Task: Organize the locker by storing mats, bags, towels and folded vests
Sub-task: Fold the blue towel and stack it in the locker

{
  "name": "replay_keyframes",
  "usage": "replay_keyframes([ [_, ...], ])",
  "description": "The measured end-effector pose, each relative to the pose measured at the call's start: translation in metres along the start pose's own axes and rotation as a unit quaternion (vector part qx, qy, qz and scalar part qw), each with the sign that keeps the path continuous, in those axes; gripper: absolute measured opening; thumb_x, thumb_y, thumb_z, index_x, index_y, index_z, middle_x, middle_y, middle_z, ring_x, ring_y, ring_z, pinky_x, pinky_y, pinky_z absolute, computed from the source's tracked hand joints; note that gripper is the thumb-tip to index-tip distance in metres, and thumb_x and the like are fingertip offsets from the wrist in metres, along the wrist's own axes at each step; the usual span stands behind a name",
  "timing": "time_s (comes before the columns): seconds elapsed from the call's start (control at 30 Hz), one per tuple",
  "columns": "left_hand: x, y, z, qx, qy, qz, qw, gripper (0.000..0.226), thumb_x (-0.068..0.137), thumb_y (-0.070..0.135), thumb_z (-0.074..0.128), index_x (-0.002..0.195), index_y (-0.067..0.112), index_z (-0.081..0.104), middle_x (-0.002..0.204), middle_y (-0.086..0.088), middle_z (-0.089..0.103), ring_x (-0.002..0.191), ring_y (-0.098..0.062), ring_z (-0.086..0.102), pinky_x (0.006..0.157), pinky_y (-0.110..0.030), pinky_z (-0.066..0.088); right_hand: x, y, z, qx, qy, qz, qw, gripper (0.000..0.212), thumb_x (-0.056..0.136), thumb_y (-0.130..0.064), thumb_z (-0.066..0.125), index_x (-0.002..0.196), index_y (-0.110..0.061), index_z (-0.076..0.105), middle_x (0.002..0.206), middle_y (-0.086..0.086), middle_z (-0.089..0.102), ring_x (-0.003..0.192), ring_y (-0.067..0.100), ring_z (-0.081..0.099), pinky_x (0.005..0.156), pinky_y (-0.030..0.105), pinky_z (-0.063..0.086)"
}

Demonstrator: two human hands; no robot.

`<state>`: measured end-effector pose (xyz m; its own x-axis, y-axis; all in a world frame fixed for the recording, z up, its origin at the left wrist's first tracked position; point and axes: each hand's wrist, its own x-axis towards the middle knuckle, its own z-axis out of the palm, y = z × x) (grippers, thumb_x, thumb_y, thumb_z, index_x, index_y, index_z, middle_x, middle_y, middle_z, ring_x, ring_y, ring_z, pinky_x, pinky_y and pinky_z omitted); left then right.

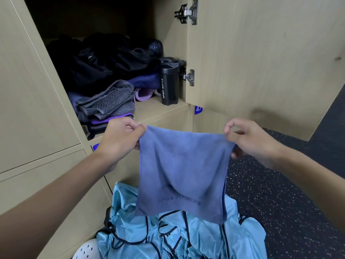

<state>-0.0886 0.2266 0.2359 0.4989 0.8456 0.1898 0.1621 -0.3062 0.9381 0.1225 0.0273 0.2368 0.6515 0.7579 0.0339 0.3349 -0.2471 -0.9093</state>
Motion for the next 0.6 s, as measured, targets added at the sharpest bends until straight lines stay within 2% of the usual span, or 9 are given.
replay_keyframes([
  [0.07, -0.005, 0.003, 0.009, 0.000, -0.020, 0.003, 1.000, 0.018, 0.095, 0.010, 0.062, 0.079, 0.001, 0.058, 0.063, -0.011, 0.068, 0.051, -0.016, 0.057, 0.054, -0.025, 0.056, -0.008, -0.009, 0.013, 0.064, -0.048, 0.027, 0.996, 0.019, 0.097, 0.003, 0.047, 0.084, -0.008, 0.056, 0.064, 0.012, 0.051, 0.043, 0.022, 0.054, 0.048, 0.028, 0.049],
  [0.13, -0.011, 0.006, 0.019, 0.006, -0.046, 0.014, 0.999, 0.020, 0.094, 0.009, 0.063, 0.076, 0.003, 0.059, 0.066, -0.019, 0.070, 0.053, -0.017, 0.058, 0.057, -0.027, 0.056, -0.013, -0.015, 0.027, 0.104, -0.086, 0.035, 0.990, 0.018, 0.097, 0.002, 0.050, 0.088, -0.005, 0.063, 0.068, 0.010, 0.055, 0.051, 0.024, 0.060, 0.060, 0.033, 0.054],
  [0.23, -0.022, 0.008, 0.032, 0.016, -0.090, 0.040, 0.995, 0.020, 0.094, 0.009, 0.064, 0.077, -0.001, 0.059, 0.075, -0.029, 0.069, 0.060, -0.021, 0.058, 0.064, -0.040, 0.058, -0.016, -0.021, 0.044, 0.150, -0.123, 0.017, 0.981, 0.017, 0.097, 0.003, 0.050, 0.097, 0.000, 0.067, 0.075, 0.014, 0.066, 0.066, 0.026, 0.066, 0.069, 0.033, 0.057],
  [0.33, -0.028, 0.006, 0.040, 0.001, -0.126, 0.052, 0.991, 0.020, 0.094, 0.009, 0.065, 0.079, -0.003, 0.059, 0.073, -0.028, 0.069, 0.063, -0.022, 0.057, 0.070, -0.047, 0.058, -0.017, -0.023, 0.054, 0.149, -0.157, 0.000, 0.976, 0.027, 0.094, 0.010, 0.047, 0.112, 0.002, 0.065, 0.088, 0.024, 0.070, 0.078, 0.024, 0.067, 0.073, 0.033, 0.054],
  [0.4, -0.029, 0.004, 0.041, -0.002, -0.142, 0.056, 0.988, 0.015, 0.093, 0.010, 0.067, 0.082, 0.000, 0.063, 0.071, -0.019, 0.072, 0.065, -0.019, 0.059, 0.075, -0.047, 0.058, -0.016, -0.022, 0.056, 0.125, -0.166, -0.008, 0.978, 0.037, 0.091, 0.013, 0.046, 0.123, 0.000, 0.062, 0.097, 0.023, 0.072, 0.082, 0.021, 0.069, 0.073, 0.028, 0.055],
  [0.47, -0.030, 0.005, 0.040, -0.002, -0.174, 0.056, 0.983, 0.007, 0.087, 0.009, 0.073, 0.088, 0.005, 0.067, 0.077, -0.010, 0.076, 0.068, -0.015, 0.063, 0.080, -0.044, 0.057, -0.014, -0.020, 0.057, 0.114, -0.168, -0.017, 0.979, 0.045, 0.090, 0.016, 0.042, 0.128, -0.001, 0.058, 0.096, 0.015, 0.074, 0.082, 0.018, 0.069, 0.072, 0.025, 0.054],
  [0.5, -0.031, 0.005, 0.040, -0.005, -0.191, 0.053, 0.980, 0.013, 0.083, 0.007, 0.077, 0.092, 0.006, 0.069, 0.083, -0.008, 0.077, 0.071, -0.014, 0.066, 0.080, -0.038, 0.058, -0.013, -0.020, 0.057, 0.113, -0.169, -0.020, 0.979, 0.047, 0.090, 0.017, 0.040, 0.130, -0.001, 0.057, 0.095, 0.012, 0.075, 0.080, 0.016, 0.069, 0.071, 0.024, 0.054],
  [0.6, -0.032, 0.004, 0.040, -0.010, -0.202, 0.064, 0.977, 0.021, 0.077, -0.002, 0.079, 0.093, 0.008, 0.070, 0.083, -0.004, 0.077, 0.070, -0.011, 0.066, 0.070, -0.022, 0.056, -0.014, -0.021, 0.057, 0.111, -0.187, -0.029, 0.976, 0.050, 0.090, 0.018, 0.037, 0.131, -0.003, 0.056, 0.096, 0.008, 0.075, 0.079, 0.014, 0.067, 0.069, 0.022, 0.052],
])
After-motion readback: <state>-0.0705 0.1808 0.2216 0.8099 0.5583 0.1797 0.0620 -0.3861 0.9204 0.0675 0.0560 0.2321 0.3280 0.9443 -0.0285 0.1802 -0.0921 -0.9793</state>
